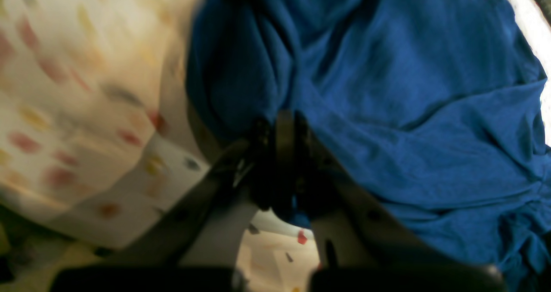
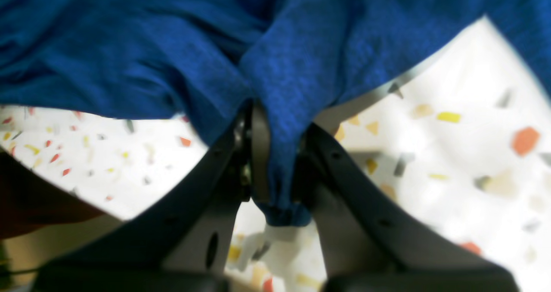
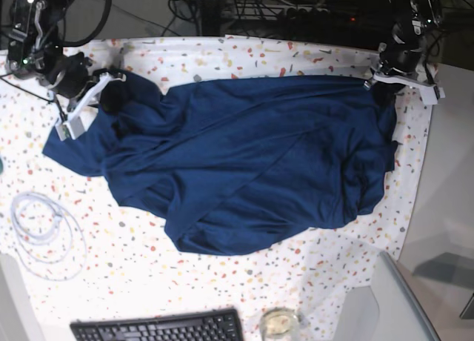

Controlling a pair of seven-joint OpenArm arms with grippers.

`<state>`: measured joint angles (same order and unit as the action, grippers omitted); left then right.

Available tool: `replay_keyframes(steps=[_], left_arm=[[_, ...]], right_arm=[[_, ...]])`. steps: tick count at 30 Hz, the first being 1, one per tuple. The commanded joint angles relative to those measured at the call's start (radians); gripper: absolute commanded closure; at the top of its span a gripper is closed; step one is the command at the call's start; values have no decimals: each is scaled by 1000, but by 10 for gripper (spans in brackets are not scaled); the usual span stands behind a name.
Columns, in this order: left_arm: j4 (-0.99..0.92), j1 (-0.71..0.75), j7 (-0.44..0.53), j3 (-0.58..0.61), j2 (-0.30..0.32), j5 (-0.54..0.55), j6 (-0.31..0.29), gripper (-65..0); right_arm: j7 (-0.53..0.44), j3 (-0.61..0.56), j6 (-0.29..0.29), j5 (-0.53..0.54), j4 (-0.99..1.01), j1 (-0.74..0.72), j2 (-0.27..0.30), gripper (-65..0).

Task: Layout the t-shirt on the table in an organized manner, then fold the t-shirt properly
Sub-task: 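Grasp the shirt's edge with both grippers and stretch it apart, then lift the held edge and sweep it over the shirt body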

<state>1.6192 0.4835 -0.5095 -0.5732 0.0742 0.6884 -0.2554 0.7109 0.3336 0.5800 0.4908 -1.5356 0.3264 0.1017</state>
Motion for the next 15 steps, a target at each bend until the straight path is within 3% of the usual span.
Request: replay_keyframes(steps=[1,7,15], left_arm=[[45,34,10,-6,12,9,-3,0],[174,126,8,-3,42,9,-3,0],[270,212,15,204,118,9,-3,0]], right_arm=[[-10,5,7,19,-55,23,11,0],[-12,49,7,19,-259,133,19,0],[-12,241,8,19,-411,202,16,0]])
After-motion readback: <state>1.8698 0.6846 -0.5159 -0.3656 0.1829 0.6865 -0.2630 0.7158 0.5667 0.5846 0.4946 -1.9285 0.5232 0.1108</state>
